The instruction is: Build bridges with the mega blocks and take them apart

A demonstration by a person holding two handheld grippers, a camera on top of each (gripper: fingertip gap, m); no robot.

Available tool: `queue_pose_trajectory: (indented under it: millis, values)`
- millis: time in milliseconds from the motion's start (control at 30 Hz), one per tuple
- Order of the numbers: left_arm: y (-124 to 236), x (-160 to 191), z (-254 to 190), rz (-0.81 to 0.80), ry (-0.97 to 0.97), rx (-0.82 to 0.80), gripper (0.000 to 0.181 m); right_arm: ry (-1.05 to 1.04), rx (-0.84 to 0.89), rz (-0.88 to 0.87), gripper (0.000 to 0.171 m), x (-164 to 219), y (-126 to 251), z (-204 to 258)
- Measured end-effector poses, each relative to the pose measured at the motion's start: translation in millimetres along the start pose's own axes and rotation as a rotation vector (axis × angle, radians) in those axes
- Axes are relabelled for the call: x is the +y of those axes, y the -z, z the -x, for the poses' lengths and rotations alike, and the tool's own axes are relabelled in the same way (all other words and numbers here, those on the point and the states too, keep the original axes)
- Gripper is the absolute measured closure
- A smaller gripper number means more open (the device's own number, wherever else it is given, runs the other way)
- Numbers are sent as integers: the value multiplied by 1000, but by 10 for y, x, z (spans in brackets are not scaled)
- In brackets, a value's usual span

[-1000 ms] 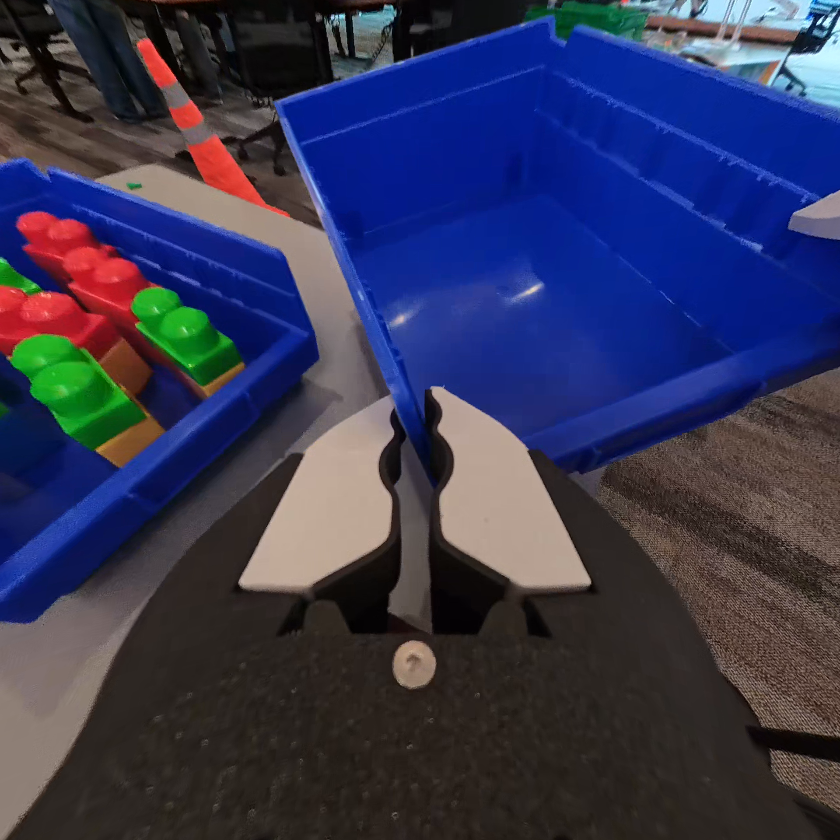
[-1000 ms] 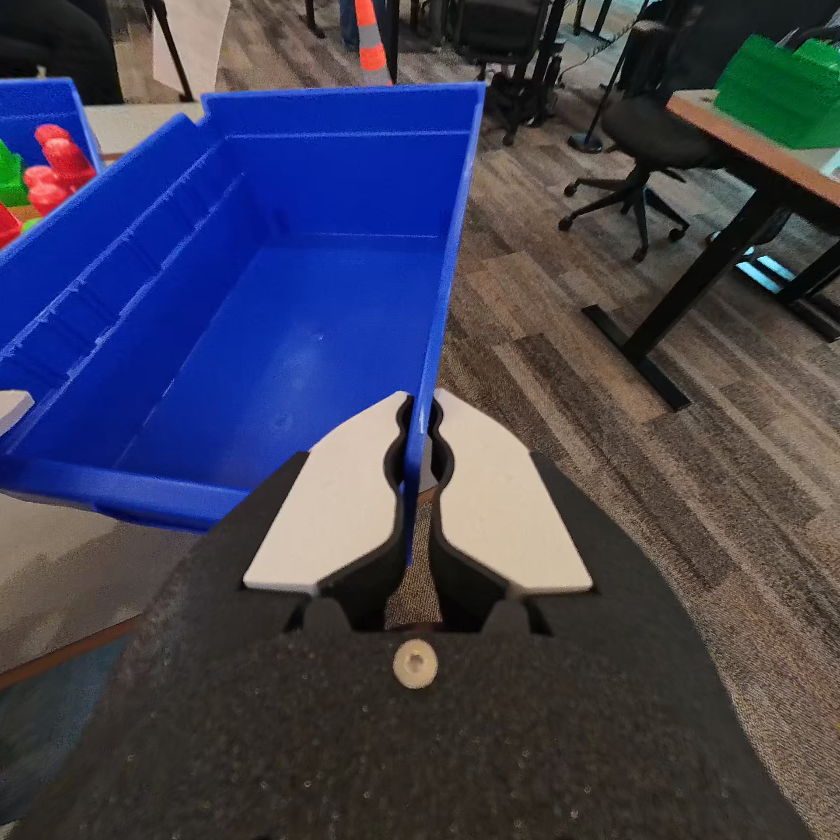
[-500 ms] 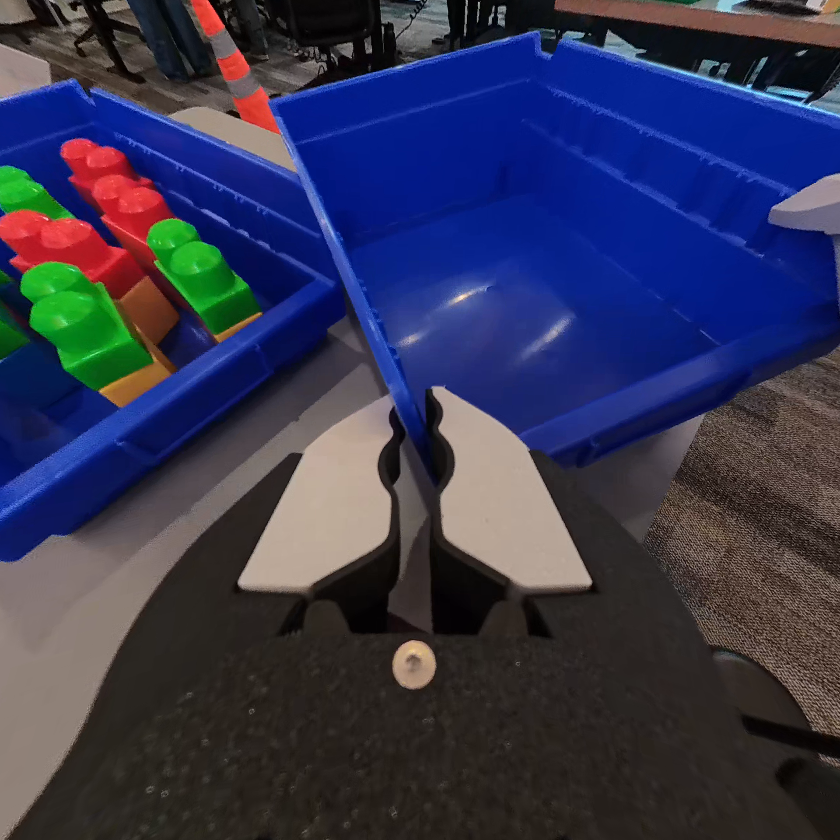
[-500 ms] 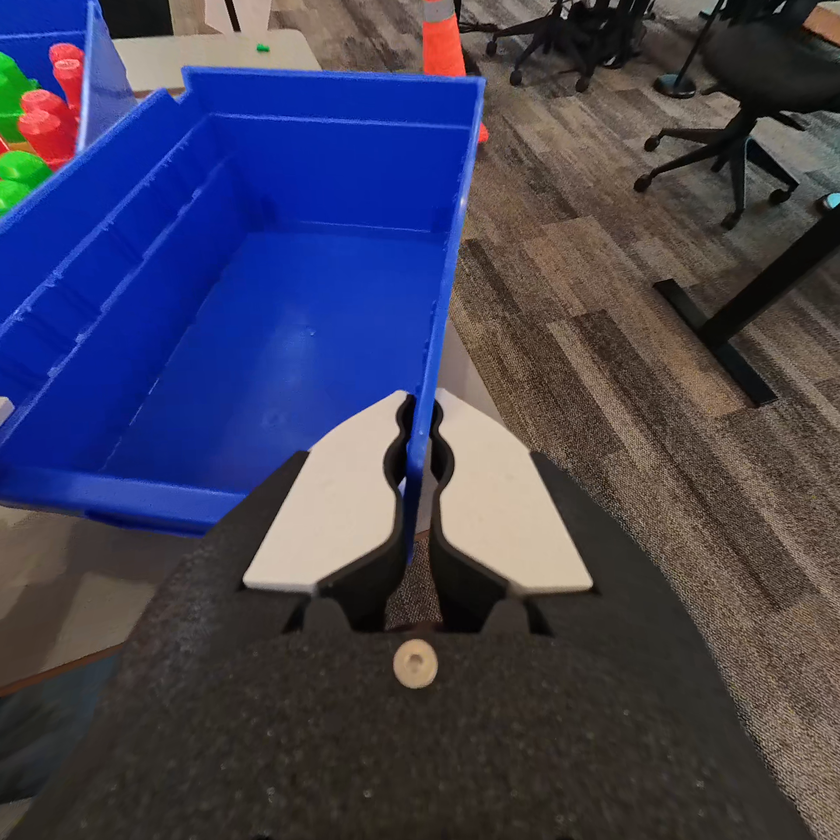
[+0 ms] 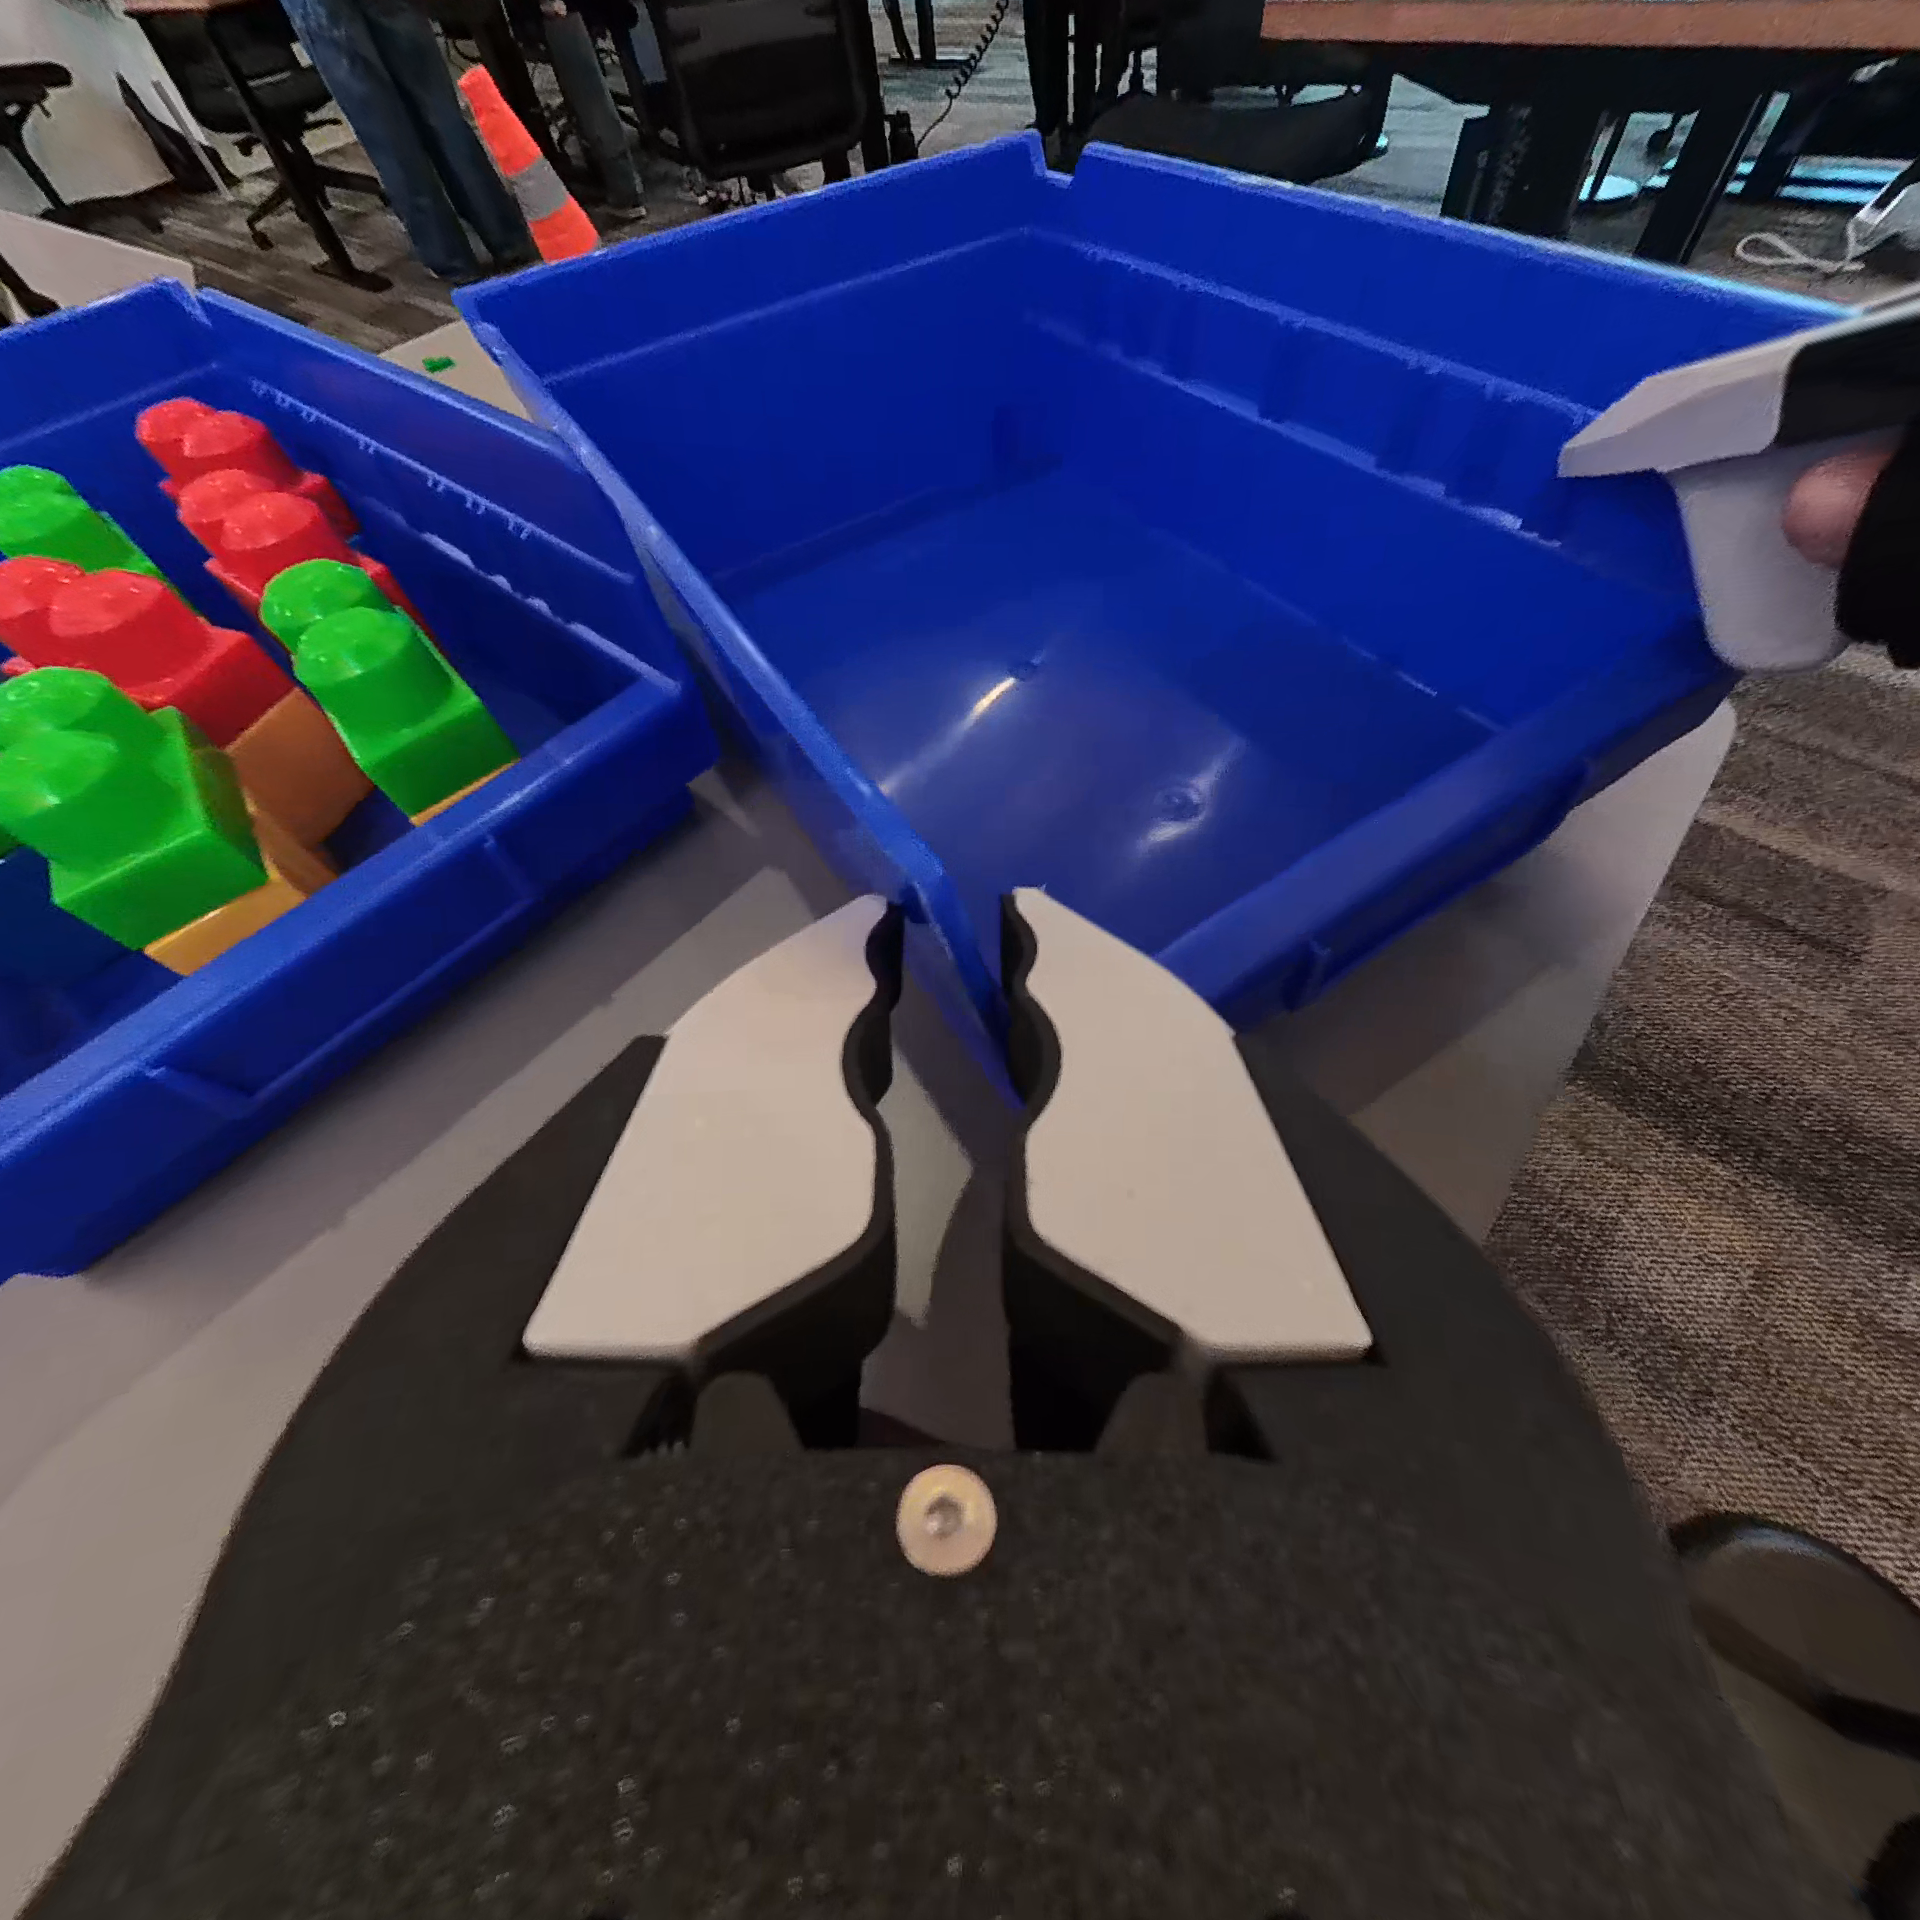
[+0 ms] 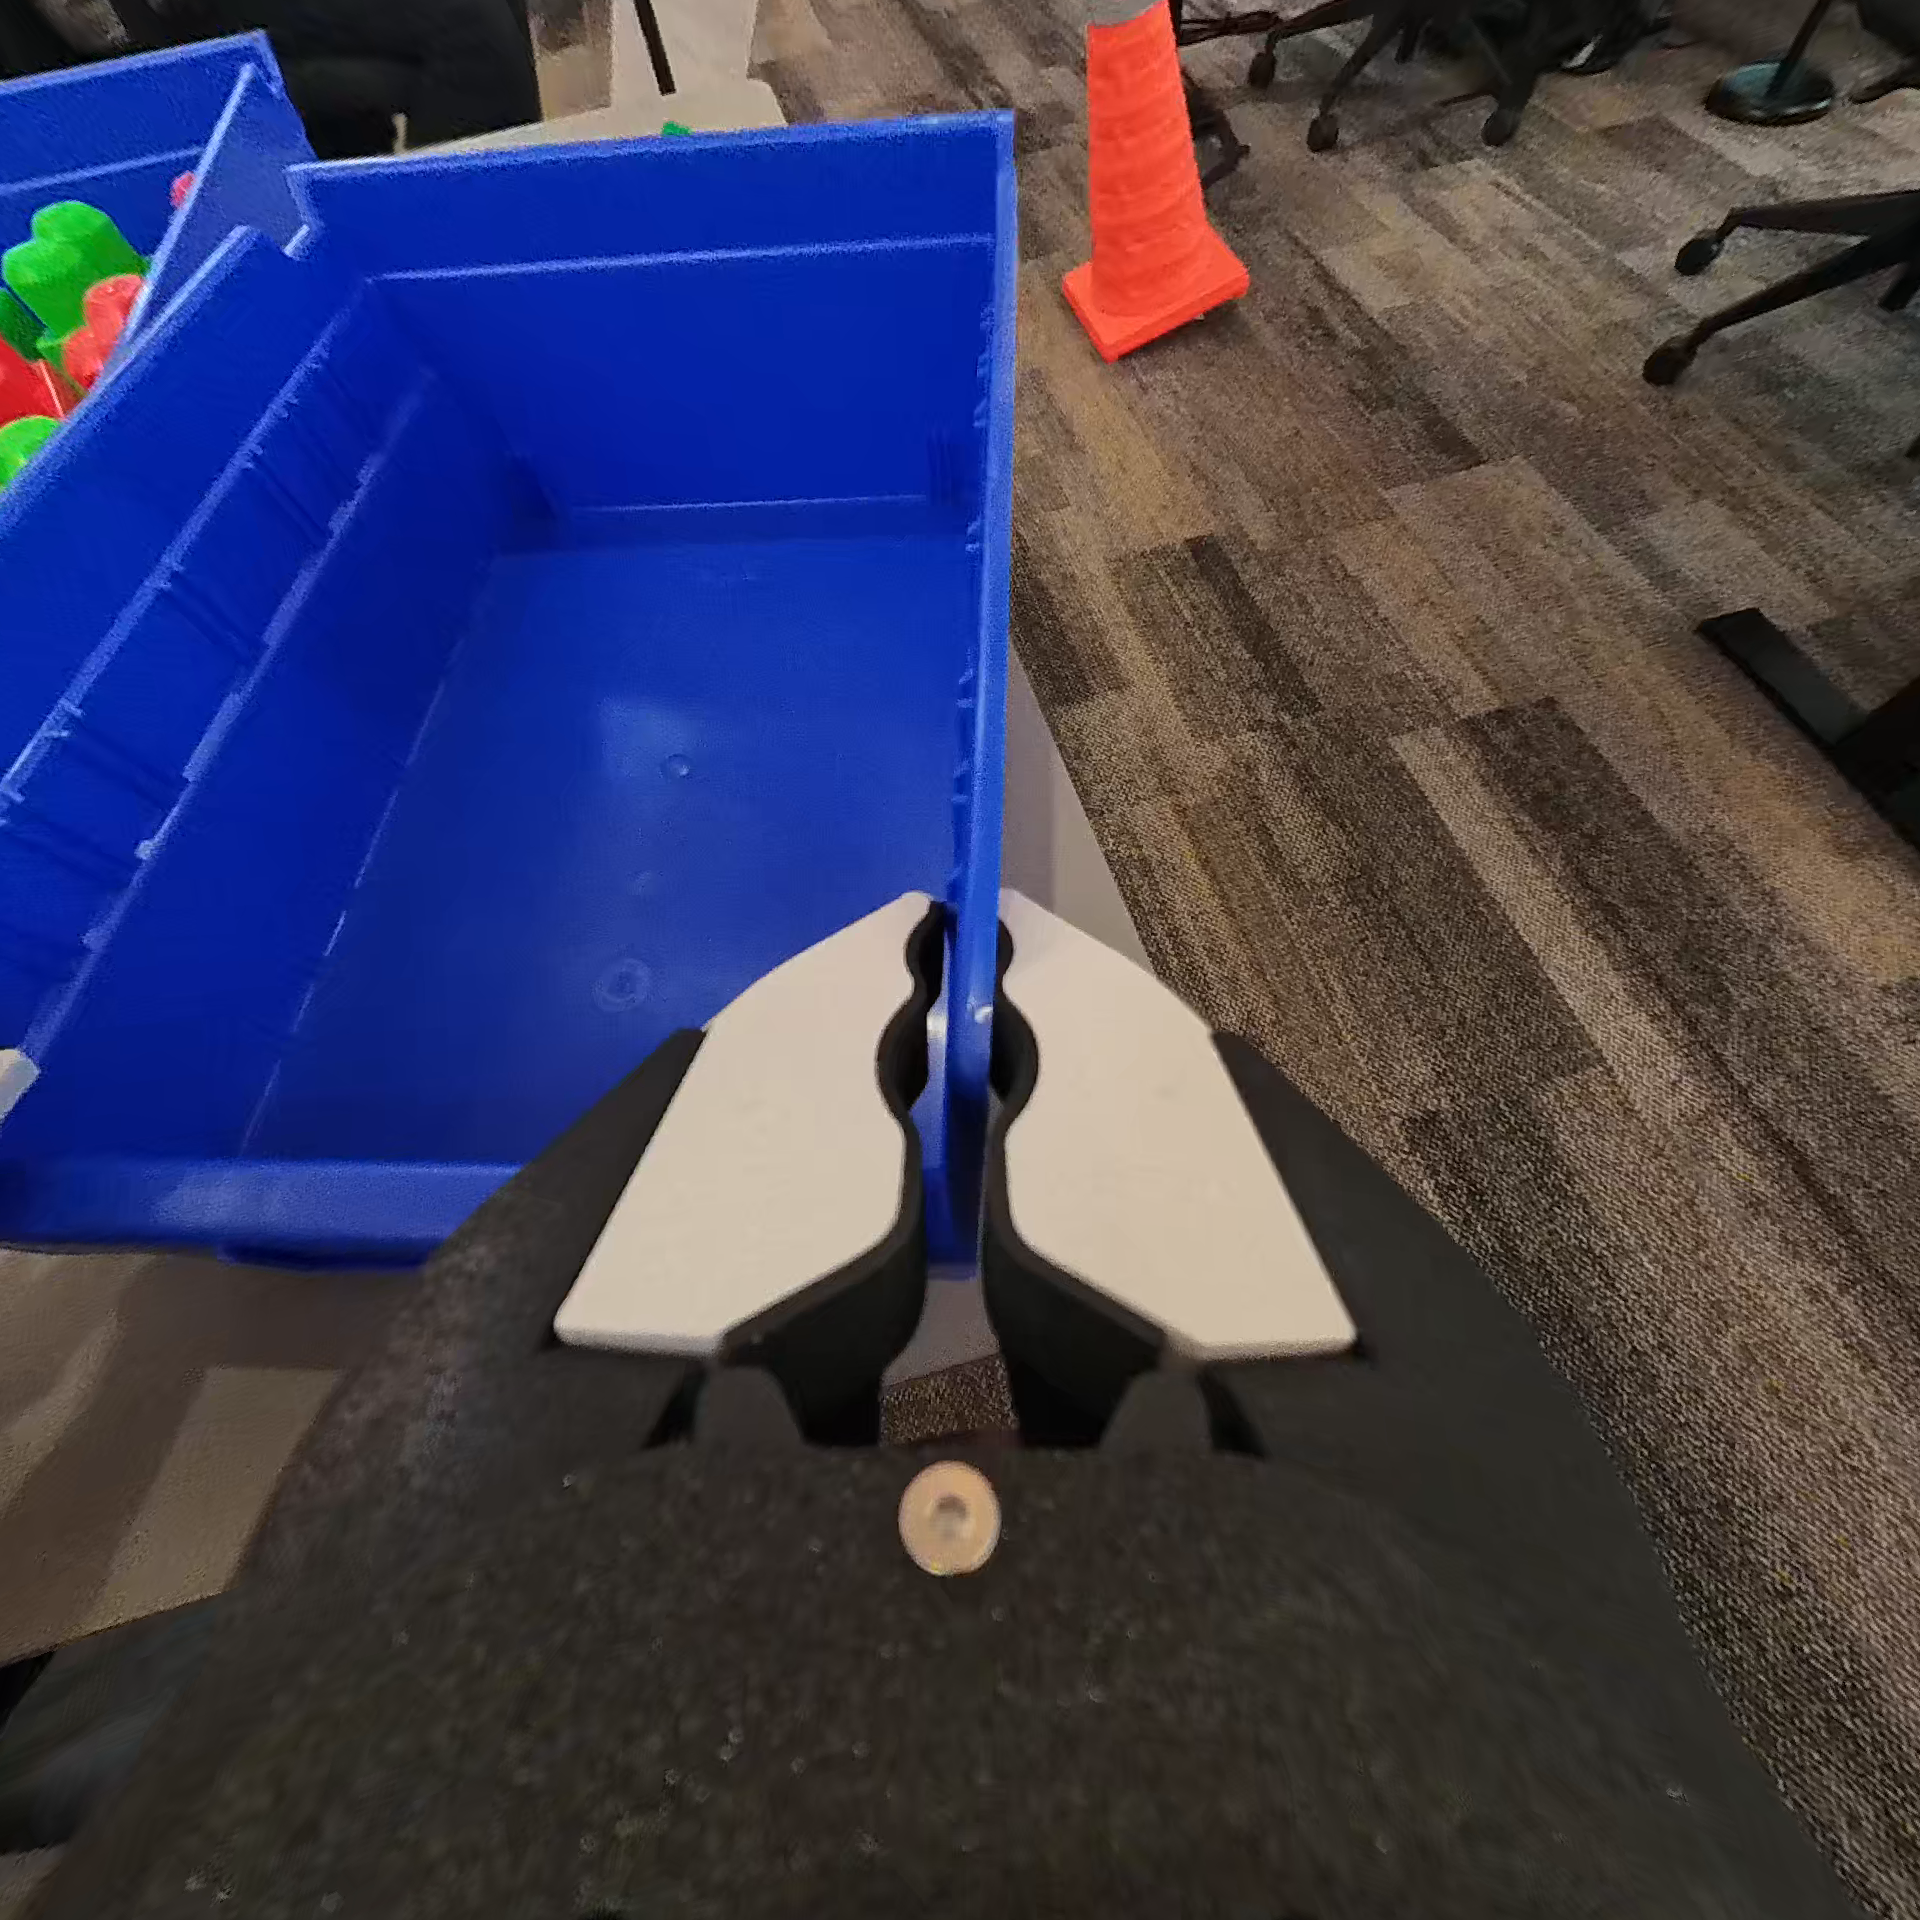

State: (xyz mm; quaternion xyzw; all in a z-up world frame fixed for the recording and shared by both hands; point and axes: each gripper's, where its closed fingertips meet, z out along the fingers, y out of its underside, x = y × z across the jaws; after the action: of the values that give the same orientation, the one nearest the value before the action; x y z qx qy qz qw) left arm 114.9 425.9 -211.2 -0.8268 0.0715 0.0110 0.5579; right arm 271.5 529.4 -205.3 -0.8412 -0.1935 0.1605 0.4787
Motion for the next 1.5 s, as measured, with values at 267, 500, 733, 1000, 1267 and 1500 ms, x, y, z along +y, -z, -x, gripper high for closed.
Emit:
queue_pose_trajectory:
  millis: [267, 500, 733, 1000, 1267, 1500]
  values:
    - [389, -47, 308, -77, 26, -16, 128, 44, 22, -60, 140, -115, 112, 32]
    - [832, 47, 1347, -100, 121, -208, 140, 78, 2, 5, 138, 21, 95, 166]
    - [411, 262, 2157, 14, 326, -298, 133, 86, 35, 54, 134, 91, 37, 276]
    - [187, 407, 2308, 78, 366, -321, 168, 98, 98, 59, 163, 77, -1, 151]
    - [393, 507, 2465, 104, 311, -395, 175, 77, 31, 55, 165, 45, -78, 230]
    - [693, 659, 2740, 99, 363, -443, 179, 63, -60, 44, 166, -28, -153, 330]
